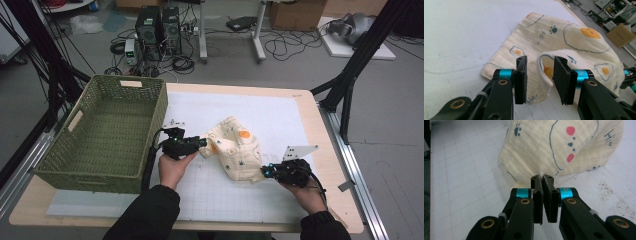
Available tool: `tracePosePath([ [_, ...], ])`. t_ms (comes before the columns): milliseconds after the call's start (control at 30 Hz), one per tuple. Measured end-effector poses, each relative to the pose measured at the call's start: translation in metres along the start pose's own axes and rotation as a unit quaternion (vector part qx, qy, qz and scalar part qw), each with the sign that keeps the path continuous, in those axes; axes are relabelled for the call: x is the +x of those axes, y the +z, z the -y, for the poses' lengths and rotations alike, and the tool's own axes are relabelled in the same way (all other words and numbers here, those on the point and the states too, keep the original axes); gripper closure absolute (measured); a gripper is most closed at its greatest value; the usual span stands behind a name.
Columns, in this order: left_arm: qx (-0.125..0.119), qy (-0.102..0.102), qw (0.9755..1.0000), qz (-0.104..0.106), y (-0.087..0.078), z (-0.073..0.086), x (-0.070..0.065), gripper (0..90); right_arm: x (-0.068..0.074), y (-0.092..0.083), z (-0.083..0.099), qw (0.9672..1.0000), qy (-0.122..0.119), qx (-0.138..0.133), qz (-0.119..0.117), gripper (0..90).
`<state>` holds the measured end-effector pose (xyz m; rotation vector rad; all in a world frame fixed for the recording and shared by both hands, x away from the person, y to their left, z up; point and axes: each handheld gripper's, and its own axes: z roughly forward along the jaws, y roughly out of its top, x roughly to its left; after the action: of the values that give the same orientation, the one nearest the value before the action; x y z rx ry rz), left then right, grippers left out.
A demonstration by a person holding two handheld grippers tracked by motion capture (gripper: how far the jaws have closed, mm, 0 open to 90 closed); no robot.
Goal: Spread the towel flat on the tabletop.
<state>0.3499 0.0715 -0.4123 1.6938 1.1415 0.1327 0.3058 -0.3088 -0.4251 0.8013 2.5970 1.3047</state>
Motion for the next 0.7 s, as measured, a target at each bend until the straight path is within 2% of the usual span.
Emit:
tracePosePath([
  [100,0.018,0.012,0.9995,0.020,0.002,0.006,-0.004,76.4,0.000,-0.002,0.000,1.0000,0.005,-0.001,0.002,86.8],
  [267,0.049,0.022,0.9969,0.057,0.015,0.018,-0.014,81.0,-0.002,-0.003,0.000,0.9999,0.004,-0.006,0.007,86.7],
  [333,0.065,0.026,0.9954,0.065,0.023,0.022,-0.019,80.1,-0.003,-0.002,0.000,0.9999,0.006,-0.008,0.008,86.7],
  [433,0.086,0.026,0.9929,0.078,0.034,0.027,-0.025,74.1,-0.004,-0.002,0.000,0.9999,0.005,-0.007,0.009,86.7],
  [567,0.099,0.024,0.9918,0.077,0.045,0.032,-0.029,68.9,-0.005,-0.001,0.000,0.9999,0.008,-0.010,0.008,86.6],
  [700,0.102,0.020,0.9914,0.079,0.055,0.034,-0.033,65.9,-0.006,0.001,-0.001,0.9999,0.009,-0.009,0.006,86.5],
])
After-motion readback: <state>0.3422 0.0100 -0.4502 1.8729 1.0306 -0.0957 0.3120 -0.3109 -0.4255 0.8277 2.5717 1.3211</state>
